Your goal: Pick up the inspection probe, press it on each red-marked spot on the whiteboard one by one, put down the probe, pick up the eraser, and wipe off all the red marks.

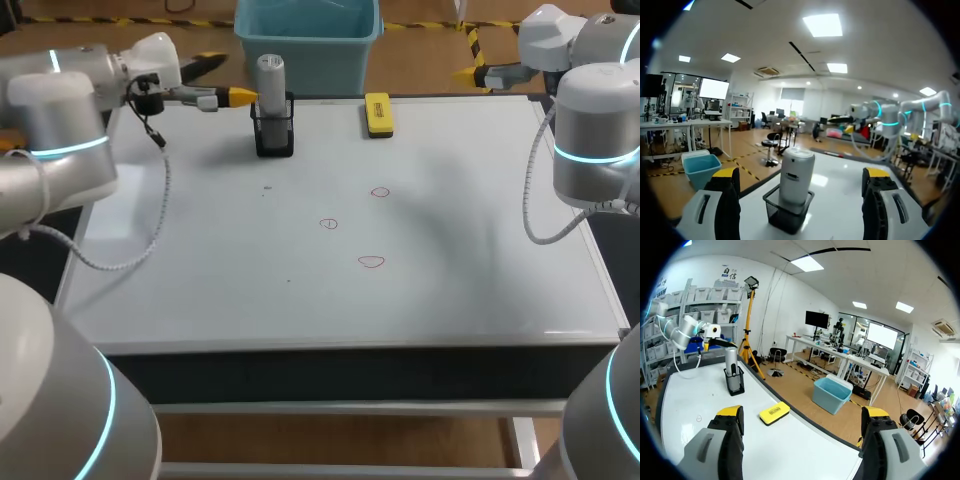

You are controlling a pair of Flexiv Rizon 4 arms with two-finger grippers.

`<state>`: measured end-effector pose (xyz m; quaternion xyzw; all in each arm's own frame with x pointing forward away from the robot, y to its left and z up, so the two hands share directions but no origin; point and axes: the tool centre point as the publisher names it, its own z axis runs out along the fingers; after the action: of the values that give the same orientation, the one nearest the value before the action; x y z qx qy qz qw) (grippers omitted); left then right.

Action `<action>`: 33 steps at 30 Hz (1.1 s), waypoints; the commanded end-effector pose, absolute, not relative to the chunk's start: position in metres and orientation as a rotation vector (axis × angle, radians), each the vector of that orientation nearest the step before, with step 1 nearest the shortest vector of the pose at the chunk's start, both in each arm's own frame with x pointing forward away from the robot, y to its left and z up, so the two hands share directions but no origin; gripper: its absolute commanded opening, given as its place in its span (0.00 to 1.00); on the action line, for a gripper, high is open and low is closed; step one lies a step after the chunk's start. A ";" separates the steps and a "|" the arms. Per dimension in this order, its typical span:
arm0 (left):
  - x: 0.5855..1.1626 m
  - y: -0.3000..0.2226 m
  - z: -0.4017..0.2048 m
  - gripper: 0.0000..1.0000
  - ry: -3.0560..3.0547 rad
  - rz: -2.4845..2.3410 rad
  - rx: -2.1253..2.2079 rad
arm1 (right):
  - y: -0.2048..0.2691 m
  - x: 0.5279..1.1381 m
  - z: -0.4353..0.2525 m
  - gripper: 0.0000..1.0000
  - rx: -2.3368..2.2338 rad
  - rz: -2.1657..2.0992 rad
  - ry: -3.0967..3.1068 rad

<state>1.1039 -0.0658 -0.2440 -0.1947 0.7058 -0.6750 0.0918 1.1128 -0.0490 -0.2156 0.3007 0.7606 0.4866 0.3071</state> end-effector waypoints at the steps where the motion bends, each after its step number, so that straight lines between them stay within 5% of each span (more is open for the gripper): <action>1: 1.120 -0.075 -0.255 1.00 2.099 -2.071 -0.503 | -0.049 1.113 -0.216 1.00 0.795 1.288 2.012; 33: 1.137 -0.130 -0.283 1.00 2.096 -2.183 -0.292 | -0.049 1.113 -0.216 1.00 0.795 1.288 2.012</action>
<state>1.1292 -0.1254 -0.2784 -0.1025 0.6898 -0.7145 0.0561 1.1128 -0.0490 -0.2156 0.3008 0.7606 0.4866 0.3071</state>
